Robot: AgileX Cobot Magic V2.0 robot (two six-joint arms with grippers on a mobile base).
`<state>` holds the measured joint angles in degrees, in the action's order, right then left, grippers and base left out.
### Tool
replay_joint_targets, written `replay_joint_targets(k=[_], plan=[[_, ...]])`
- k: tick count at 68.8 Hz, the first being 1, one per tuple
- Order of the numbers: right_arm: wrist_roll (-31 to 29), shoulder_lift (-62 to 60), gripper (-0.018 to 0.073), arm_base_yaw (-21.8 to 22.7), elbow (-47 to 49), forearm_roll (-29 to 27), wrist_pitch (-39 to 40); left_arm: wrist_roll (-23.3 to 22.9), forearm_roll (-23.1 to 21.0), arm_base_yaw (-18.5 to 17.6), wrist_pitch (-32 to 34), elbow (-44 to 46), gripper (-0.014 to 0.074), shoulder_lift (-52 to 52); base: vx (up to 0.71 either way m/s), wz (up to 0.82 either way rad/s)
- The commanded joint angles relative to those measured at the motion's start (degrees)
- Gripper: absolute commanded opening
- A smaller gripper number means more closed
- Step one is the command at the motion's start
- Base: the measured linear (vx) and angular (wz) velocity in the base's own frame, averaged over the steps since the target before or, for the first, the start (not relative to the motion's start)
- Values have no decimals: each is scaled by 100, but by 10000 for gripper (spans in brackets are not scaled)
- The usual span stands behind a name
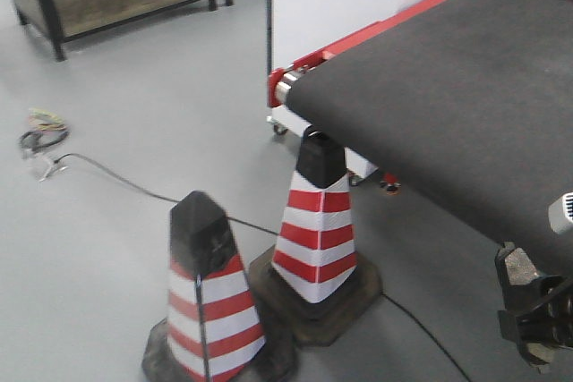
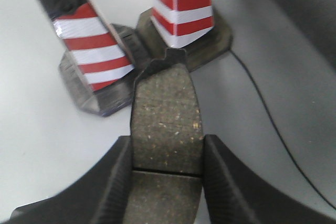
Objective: Move and align brake pads A on conveyor
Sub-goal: 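Turn past the striped cones and approach the black conveyor belt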
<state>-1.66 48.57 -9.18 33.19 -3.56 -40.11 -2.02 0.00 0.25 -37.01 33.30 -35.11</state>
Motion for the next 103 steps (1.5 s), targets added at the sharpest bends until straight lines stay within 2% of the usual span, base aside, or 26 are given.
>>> replay_joint_targets(k=[1,61,103], plan=[[-54,-55,-10,3,179,-5,355,-10,0,-25,479,167,77,2,33,-40],[-54,-54,-10,3,158,13,331,-10,0,-25,485,169,77,-1,25,-58],[-54,-54,-10,3,158,13,336,-10,0,-25,485,169,77,-1,11,-39]])
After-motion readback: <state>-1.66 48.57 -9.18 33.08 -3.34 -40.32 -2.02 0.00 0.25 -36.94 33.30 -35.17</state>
